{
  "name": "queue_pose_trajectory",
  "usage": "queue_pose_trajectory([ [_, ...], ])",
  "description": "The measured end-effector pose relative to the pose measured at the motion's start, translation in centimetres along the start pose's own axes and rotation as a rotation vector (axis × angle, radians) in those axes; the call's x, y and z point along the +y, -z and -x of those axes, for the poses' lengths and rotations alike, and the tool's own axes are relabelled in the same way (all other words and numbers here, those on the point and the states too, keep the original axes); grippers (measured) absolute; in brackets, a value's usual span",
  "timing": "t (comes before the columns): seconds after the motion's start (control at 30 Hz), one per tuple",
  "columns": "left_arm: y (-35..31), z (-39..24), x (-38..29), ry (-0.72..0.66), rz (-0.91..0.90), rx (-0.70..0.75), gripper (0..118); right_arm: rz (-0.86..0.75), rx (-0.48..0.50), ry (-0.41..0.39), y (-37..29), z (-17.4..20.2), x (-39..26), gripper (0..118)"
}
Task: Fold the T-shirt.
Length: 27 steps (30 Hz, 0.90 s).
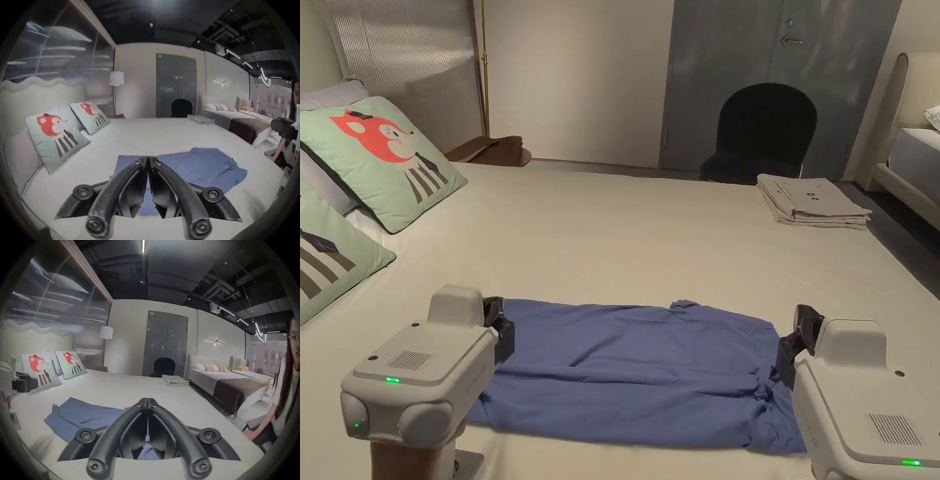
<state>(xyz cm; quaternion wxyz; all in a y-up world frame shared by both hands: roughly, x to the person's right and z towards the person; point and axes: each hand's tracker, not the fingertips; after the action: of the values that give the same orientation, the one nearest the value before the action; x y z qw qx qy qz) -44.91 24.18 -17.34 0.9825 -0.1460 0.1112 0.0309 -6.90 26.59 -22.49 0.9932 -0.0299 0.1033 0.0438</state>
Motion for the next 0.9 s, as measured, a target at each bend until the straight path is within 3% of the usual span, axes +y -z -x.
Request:
queue_pose_trajectory([
  [0.17, 4.0, 3.8, -2.2, 0.023, 0.228, -0.001, 0, 0.039, 0.013, 0.008, 1.4, 0.0, -0.8, 0],
  [0.33, 7.9, 8.2, -4.5, -0.146, 0.440, 0.029, 1, 0.075, 0.016, -0.007, 2.9, 0.1, -1.8, 0],
  [0.37, 8.4, 8.9, -5.0, -0.184, 0.476, 0.037, 6, 0.082, 0.015, -0.007, 3.2, 0.1, -2.0, 0],
  [0.47, 10.3, 10.4, -6.6, -0.202, 0.571, 0.105, 83, 0.106, 0.011, -0.009, 4.0, 0.1, -2.6, 0],
  [0.5, 10.7, 10.6, -7.1, -0.197, 0.594, 0.111, 101, 0.113, 0.011, -0.011, 4.3, 0.1, -2.8, 0],
  [0.53, 11.1, 10.7, -7.6, -0.193, 0.610, 0.120, 102, 0.121, 0.010, -0.010, 4.6, 0.1, -3.0, 0],
  [0.63, 12.0, 10.7, -8.8, -0.205, 0.618, 0.135, 102, 0.142, 0.004, -0.003, 5.4, 0.0, -3.5, 0],
  [0.7, 12.7, 10.3, -9.5, -0.195, 0.639, 0.136, 93, 0.154, 0.005, -0.001, 5.8, -0.1, -3.8, 0],
  [0.77, 13.0, 9.5, -10.1, -0.136, 0.654, 0.128, 69, 0.162, 0.004, -0.004, 6.0, -0.1, -4.1, 0],
  [0.8, 13.2, 8.9, -10.4, -0.100, 0.664, 0.124, 51, 0.165, 0.003, -0.007, 6.1, -0.2, -4.2, 0],
  [0.87, 13.4, 7.2, -10.9, -0.040, 0.682, 0.099, 32, 0.174, 0.000, -0.008, 6.2, -0.4, -4.5, 0],
  [0.9, 13.7, 7.6, -11.3, -0.027, 0.648, 0.102, 9, 0.180, -0.002, -0.007, 6.3, -0.5, -4.6, 0],
])
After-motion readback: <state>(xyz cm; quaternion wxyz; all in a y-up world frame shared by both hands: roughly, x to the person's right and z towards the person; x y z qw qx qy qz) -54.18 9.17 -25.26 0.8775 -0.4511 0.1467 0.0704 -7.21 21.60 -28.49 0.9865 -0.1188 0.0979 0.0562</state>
